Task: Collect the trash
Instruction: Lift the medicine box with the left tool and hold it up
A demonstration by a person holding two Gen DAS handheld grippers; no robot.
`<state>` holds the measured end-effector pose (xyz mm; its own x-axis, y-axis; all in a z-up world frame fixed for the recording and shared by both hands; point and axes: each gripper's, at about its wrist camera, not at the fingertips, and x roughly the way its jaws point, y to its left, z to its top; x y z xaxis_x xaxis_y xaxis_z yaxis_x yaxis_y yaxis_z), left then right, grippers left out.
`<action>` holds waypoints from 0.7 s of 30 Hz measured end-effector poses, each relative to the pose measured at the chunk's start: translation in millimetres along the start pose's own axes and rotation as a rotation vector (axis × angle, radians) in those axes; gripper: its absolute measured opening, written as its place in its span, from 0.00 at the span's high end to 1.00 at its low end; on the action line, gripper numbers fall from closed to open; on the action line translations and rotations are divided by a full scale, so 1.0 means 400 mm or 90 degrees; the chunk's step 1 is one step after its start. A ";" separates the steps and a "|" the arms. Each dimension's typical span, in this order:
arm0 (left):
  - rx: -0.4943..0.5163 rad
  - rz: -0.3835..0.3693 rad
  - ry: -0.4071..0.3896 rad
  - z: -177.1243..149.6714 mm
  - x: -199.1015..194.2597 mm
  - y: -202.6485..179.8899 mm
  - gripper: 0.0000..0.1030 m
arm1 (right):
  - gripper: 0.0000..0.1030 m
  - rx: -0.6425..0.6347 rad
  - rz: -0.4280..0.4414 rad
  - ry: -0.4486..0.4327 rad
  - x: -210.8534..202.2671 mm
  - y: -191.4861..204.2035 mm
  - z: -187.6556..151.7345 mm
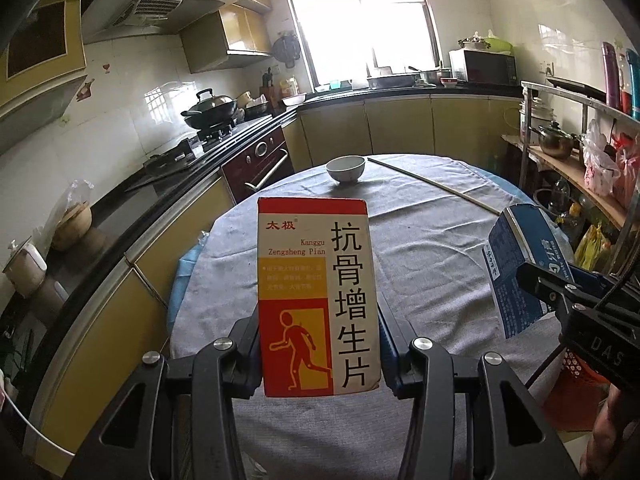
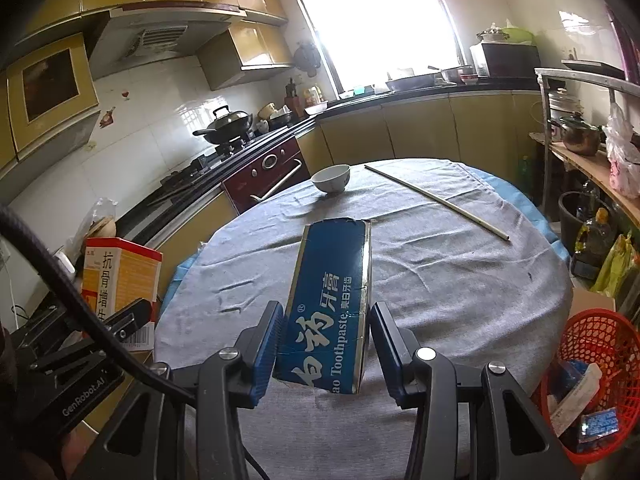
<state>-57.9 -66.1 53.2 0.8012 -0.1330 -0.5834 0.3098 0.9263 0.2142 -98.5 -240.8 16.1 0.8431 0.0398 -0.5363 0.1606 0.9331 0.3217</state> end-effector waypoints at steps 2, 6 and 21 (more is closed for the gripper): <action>-0.002 -0.001 0.003 -0.003 0.003 -0.001 0.53 | 0.53 -0.002 -0.001 0.003 0.004 0.002 -0.002; 0.000 -0.002 0.009 -0.004 0.007 -0.008 0.53 | 0.53 0.000 0.000 0.007 0.010 -0.003 -0.006; 0.012 -0.020 0.034 -0.010 0.024 -0.037 0.53 | 0.53 0.018 0.001 0.000 -0.008 -0.031 -0.009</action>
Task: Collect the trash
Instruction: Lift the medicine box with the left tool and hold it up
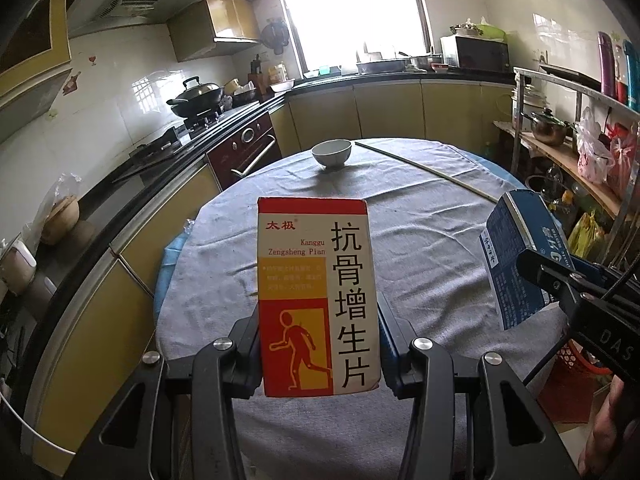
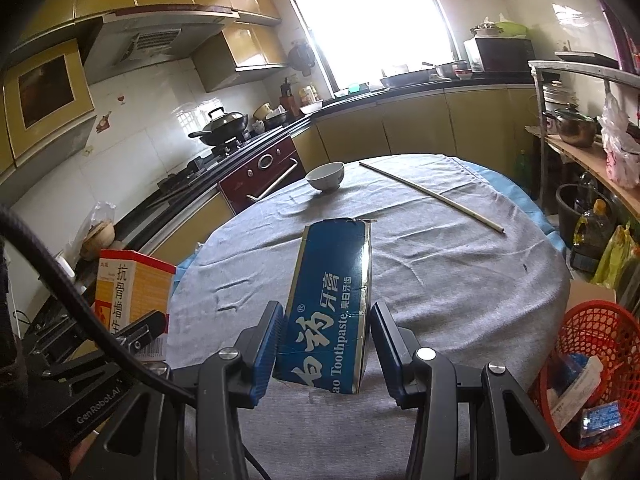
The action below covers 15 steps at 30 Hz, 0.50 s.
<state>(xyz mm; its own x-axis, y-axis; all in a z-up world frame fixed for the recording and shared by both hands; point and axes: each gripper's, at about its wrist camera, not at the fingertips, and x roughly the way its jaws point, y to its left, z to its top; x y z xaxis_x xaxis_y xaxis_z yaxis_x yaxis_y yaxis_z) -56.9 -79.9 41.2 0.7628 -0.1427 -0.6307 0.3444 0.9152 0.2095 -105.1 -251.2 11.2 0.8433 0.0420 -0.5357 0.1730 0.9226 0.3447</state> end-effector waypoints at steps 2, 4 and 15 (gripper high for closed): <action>0.002 -0.001 0.002 -0.001 0.001 -0.004 0.53 | 0.53 0.002 0.000 -0.001 -0.001 -0.001 0.000; 0.006 -0.001 0.004 -0.001 0.003 -0.009 0.53 | 0.53 0.004 0.000 -0.001 -0.003 -0.005 -0.001; 0.019 -0.007 0.010 0.003 0.014 -0.032 0.53 | 0.53 0.014 -0.003 -0.004 -0.012 -0.023 0.000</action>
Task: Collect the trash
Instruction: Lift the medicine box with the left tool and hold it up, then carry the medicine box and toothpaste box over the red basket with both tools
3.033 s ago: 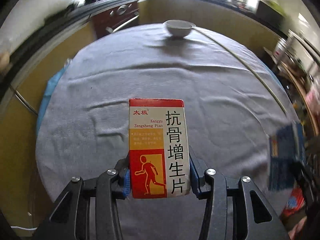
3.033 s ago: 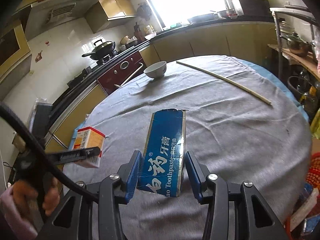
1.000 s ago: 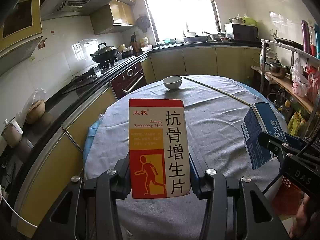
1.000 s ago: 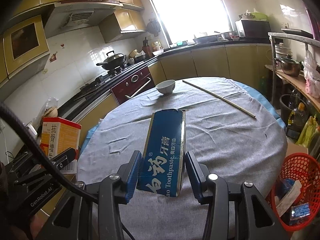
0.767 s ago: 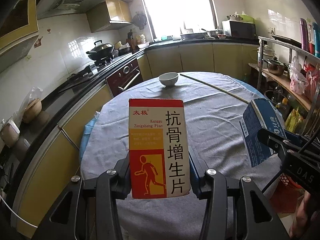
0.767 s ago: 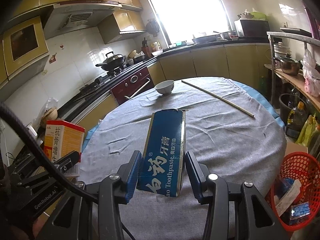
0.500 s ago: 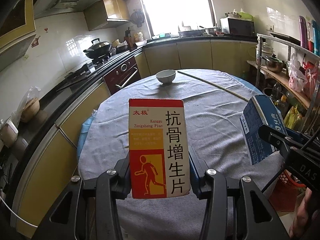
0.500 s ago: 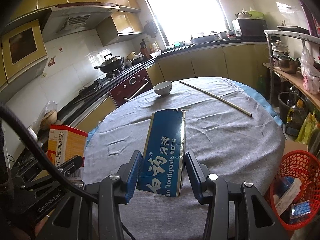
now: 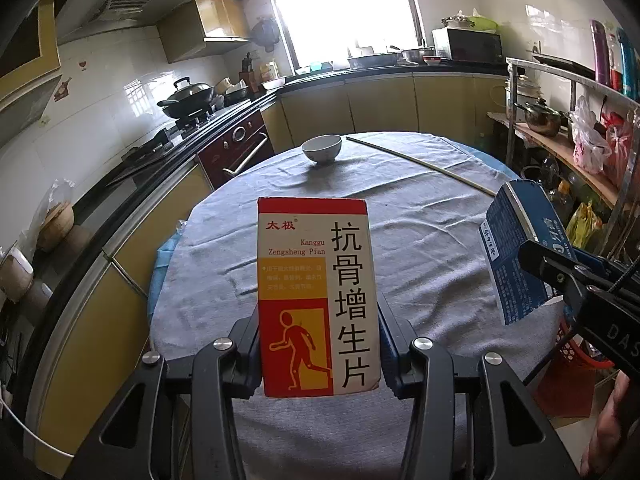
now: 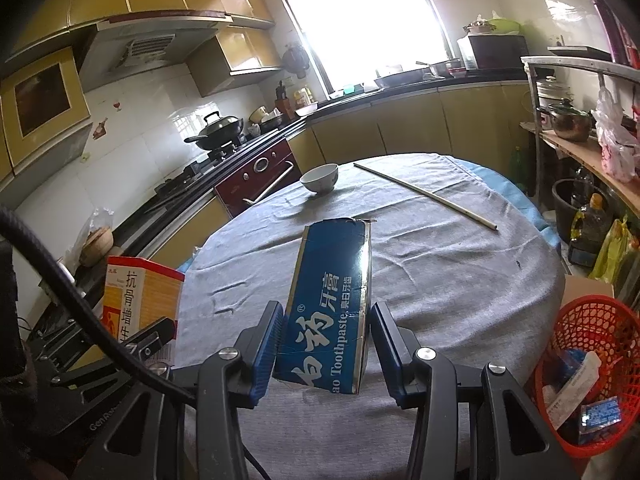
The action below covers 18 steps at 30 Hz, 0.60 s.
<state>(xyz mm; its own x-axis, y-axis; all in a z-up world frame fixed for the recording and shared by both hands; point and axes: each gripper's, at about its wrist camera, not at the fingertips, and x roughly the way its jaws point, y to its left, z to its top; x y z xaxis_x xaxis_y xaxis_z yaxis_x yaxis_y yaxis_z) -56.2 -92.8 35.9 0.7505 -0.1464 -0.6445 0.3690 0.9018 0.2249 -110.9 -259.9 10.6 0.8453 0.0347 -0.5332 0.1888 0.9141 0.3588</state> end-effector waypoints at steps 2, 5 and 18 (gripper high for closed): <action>0.001 -0.002 0.001 0.001 0.003 -0.007 0.53 | 0.53 0.002 -0.002 0.001 -0.001 0.001 -0.002; 0.006 -0.006 0.003 0.001 0.008 -0.019 0.53 | 0.53 0.005 -0.006 0.001 -0.004 -0.010 -0.002; 0.053 -0.025 0.021 0.016 0.046 -0.115 0.53 | 0.53 0.050 -0.022 0.002 -0.005 -0.111 -0.007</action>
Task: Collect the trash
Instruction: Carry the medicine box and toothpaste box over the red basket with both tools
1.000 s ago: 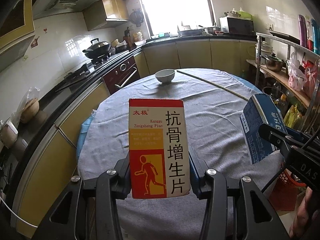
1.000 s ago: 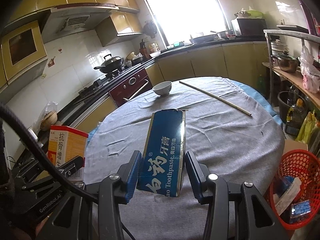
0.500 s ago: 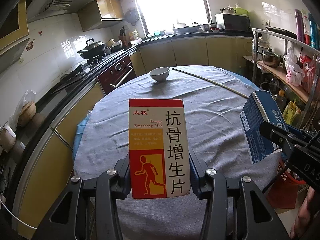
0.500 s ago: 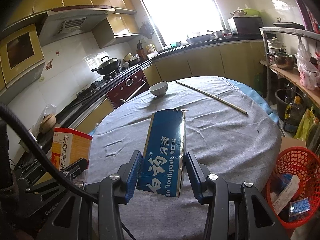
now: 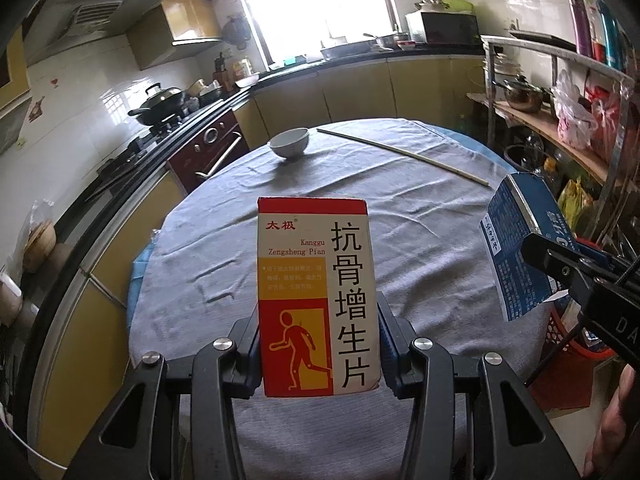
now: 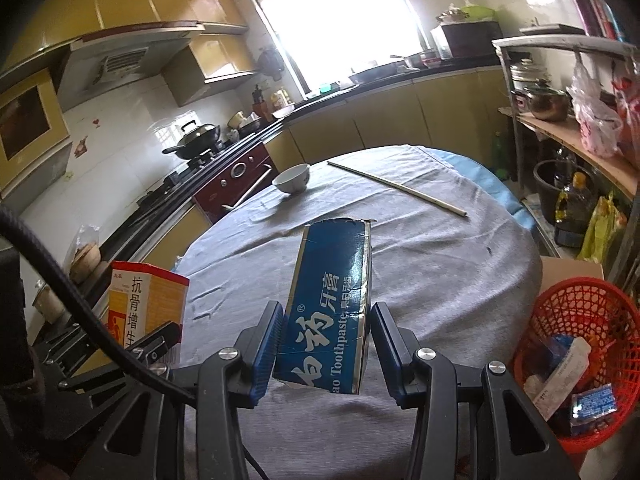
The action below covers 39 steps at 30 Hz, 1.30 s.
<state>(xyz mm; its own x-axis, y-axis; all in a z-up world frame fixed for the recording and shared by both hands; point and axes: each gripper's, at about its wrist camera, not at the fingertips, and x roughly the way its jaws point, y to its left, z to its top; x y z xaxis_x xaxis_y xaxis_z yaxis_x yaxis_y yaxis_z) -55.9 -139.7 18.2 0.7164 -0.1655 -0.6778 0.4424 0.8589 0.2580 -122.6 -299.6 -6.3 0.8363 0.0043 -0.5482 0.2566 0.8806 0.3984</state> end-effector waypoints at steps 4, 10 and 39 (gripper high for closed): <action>0.025 -0.006 0.010 0.010 0.022 -0.046 0.53 | 0.53 0.023 -0.007 0.005 0.006 -0.049 -0.004; 0.065 -0.017 0.016 0.033 0.044 -0.129 0.53 | 0.53 0.065 -0.023 0.009 0.013 -0.140 -0.004; 0.291 -0.148 -0.008 0.093 0.013 -0.597 0.52 | 0.53 0.311 -0.169 -0.055 -0.168 -0.664 -0.054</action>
<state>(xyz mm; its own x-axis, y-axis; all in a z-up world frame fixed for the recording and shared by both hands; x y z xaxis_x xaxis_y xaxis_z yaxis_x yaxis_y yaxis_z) -137.8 -363.7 -21.2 0.5757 -0.3351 -0.7458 0.7799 0.4990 0.3778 -257.6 -523.5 -91.3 0.7438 -0.2444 -0.6221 0.6412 0.5239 0.5607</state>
